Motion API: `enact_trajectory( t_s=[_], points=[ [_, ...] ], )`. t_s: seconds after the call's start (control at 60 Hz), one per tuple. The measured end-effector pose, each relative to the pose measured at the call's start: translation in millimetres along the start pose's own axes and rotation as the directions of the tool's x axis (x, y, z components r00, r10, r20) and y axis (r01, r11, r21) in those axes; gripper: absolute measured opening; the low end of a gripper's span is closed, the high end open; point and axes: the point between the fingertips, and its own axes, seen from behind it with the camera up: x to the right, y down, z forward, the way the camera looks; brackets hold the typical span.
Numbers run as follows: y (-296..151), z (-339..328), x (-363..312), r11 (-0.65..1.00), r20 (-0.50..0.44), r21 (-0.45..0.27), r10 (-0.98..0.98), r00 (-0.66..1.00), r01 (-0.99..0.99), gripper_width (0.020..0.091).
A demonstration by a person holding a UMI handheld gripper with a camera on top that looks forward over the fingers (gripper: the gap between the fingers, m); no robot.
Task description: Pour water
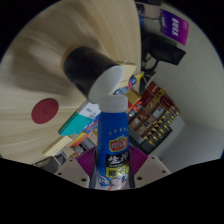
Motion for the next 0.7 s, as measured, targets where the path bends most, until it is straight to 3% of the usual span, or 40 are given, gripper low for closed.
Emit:
enact_trajectory(
  t_s=[0.233, 0.3, 0.35, 0.433, 0.5, 0.6, 0.667, 0.7],
  points=[
    [1, -7, -1, 0.999, 0.03, -0.023, 0.041, 0.999, -0.04, 0.0447],
    [4, 7, 4, 0.989, 0.03, -0.016, 0.146, 0.989, -0.146, 0.0448],
    [3, 7, 13, 0.939, 0.035, 0.017, 0.342, 0.939, -0.342, 0.0448],
    [10, -2, 39, 0.6, 0.06, 0.045, 0.797, 0.601, -0.799, 0.0448],
    [31, -23, 58, 0.2, 0.043, 0.065, 0.978, 0.203, -0.978, 0.0447],
    [54, -27, 63, -0.18, 0.048, 0.087, 0.983, -0.176, -0.98, 0.0448],
    [37, -32, 33, -0.349, 0.092, 0.102, 0.936, -0.34, -0.932, 0.0448],
    [36, -20, 41, -0.374, 0.141, 0.071, 0.922, -0.362, -0.925, 0.0447]
  ],
)
